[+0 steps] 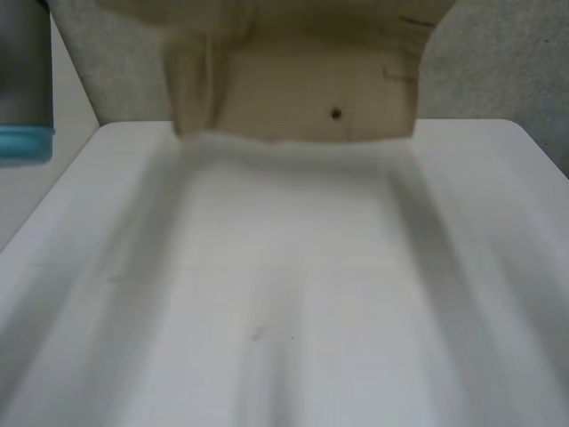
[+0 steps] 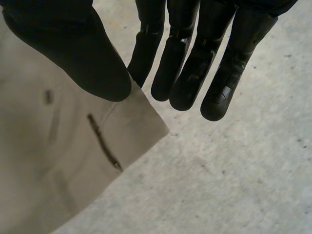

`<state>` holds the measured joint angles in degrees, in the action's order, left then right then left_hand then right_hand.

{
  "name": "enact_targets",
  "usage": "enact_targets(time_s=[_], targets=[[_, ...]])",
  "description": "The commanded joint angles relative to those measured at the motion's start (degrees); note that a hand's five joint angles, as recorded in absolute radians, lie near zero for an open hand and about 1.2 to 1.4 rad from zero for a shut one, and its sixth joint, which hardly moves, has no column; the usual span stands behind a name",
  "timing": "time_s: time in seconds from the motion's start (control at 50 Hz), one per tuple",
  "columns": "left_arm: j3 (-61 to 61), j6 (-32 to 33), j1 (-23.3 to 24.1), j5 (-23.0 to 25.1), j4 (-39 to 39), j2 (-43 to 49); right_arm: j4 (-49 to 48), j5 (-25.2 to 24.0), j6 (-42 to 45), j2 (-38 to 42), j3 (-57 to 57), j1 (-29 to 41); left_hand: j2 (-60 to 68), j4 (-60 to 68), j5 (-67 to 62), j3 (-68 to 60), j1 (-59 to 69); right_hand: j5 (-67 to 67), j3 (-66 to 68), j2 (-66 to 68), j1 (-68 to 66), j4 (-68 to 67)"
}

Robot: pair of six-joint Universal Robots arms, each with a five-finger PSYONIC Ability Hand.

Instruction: Fold the shorts.

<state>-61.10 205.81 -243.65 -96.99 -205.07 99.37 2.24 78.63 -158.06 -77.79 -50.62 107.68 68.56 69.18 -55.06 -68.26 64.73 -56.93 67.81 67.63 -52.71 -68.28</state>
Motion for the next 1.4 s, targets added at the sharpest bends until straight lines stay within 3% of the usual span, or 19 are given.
enact_targets(time_s=[0.02,0.1,0.22,0.36,0.52,0.62,0.68,0.76,0.88,0.98,1.08,1.4], targets=[[-17.3,-0.9,1.4,0.5,5.0,-8.7,7.7,-0.9,1.4,-1.3,-9.0,0.1,11.4,10.8,-14.9,-11.7,15.3,-13.1,12.2,12.4,-27.3,-11.7],[-27.8,-3.5,1.3,0.4,7.6,-12.2,7.8,-1.0,2.7,-1.2,-13.1,0.2,11.4,10.8,-14.9,-11.7,15.3,-13.1,12.2,12.4,-27.3,-11.7],[-45.8,-8.6,1.3,0.9,11.7,-15.3,7.7,-1.2,6.5,0.7,-29.2,0.1,11.4,10.8,-14.9,-11.7,15.3,-13.1,12.2,12.4,-27.3,-11.7],[-55.9,-9.0,1.9,0.8,16.8,-15.6,7.9,-0.9,9.8,5.8,-39.0,0.4,11.4,10.8,-14.9,-11.7,15.3,-13.1,12.2,12.4,-27.3,-11.7],[-54.0,-9.3,1.0,1.2,27.9,-22.5,8.4,-0.8,11.3,1.3,-43.6,0.1,11.4,10.8,-14.9,-11.7,15.3,-13.1,12.2,12.4,-27.3,-11.7],[-53.5,-9.4,1.1,1.2,28.4,-24.2,7.5,-1.0,10.0,-1.4,-45.7,0.7,11.4,10.8,-14.9,-11.7,15.3,-13.1,12.2,12.4,-27.3,-11.7],[-52.7,-9.4,1.0,1.2,27.4,-24.0,4.6,-1.6,8.4,-1.4,-46.8,1.0,11.4,10.8,-14.9,-11.7,15.3,19.2,-20.1,-19.9,5.0,20.5],[-50.9,-9.5,1.1,1.2,26.0,-23.3,-0.1,-3.6,6.0,-0.1,-48.5,1.3,11.4,10.8,-14.9,-11.7,15.3,28.9,-29.8,-29.6,14.7,30.2],[-47.2,-9.7,1.6,1.1,23.2,-23.1,-4.1,-8.1,4.0,6.0,-49.7,2.3,11.4,10.8,-14.9,-11.7,15.3,28.1,-29.0,-28.8,13.9,29.4],[-42.9,-10.8,2.6,0.8,20.0,-22.3,-9.1,-9.2,-4.9,8.9,-49.8,2.7,11.4,10.8,-14.9,-11.7,15.3,28.2,-29.1,-29.0,14.0,29.6],[-36.8,-14.2,4.1,0.7,19.3,-20.5,-11.2,-9.3,-8.8,9.6,-49.8,2.9,11.4,10.8,-14.9,-11.7,15.3,28.1,-29.0,-28.8,13.9,29.4],[-35.1,-14.4,4.5,0.6,19.2,-18.4,-15.4,-9.0,-17.8,16.1,-46.0,9.7,11.4,10.8,-14.9,-11.7,15.3,27.9,-28.8,-28.6,13.7,29.3]])
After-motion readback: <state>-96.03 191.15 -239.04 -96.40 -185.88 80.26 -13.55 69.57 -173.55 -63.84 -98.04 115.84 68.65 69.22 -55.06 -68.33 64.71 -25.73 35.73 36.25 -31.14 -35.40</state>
